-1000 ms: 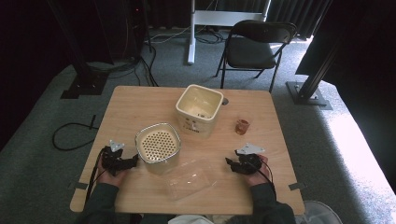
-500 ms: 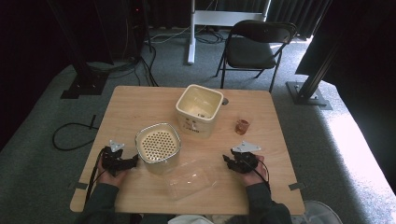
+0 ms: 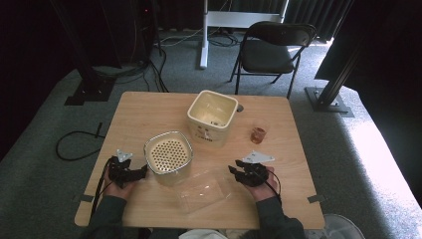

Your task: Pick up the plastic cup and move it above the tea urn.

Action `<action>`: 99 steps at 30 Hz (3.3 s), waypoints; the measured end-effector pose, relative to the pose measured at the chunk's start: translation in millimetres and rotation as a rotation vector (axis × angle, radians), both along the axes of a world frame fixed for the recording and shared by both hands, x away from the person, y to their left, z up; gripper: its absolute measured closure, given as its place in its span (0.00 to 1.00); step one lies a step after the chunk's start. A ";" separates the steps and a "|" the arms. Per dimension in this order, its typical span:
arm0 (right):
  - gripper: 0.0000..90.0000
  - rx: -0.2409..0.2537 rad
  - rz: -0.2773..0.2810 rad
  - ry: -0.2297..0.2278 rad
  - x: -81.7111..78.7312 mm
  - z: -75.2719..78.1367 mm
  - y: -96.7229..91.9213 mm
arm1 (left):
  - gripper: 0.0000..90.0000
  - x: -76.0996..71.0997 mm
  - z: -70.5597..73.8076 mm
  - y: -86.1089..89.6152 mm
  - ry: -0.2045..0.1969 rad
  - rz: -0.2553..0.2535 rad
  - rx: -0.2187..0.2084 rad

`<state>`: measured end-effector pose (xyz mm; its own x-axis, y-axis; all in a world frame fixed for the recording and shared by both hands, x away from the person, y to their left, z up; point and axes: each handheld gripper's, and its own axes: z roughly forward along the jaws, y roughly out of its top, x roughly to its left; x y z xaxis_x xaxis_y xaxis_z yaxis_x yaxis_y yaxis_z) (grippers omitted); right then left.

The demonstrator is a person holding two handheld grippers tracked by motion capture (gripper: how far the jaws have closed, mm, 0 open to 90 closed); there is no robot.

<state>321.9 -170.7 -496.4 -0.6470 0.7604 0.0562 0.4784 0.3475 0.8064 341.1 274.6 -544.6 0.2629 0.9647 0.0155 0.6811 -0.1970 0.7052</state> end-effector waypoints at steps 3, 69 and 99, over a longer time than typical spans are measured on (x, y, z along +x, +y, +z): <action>0.66 0.023 0.019 -0.001 -2.5 4.2 3.0 | 0.15 -0.1 0.0 -0.1 0.000 0.001 0.000; 0.96 0.150 -0.109 0.035 19.5 39.1 -26.4 | 0.15 0.2 0.1 -0.2 0.001 0.002 0.002; 0.96 0.189 -0.162 -0.025 46.0 88.5 -48.1 | 0.15 0.6 0.0 -0.5 0.000 0.003 0.000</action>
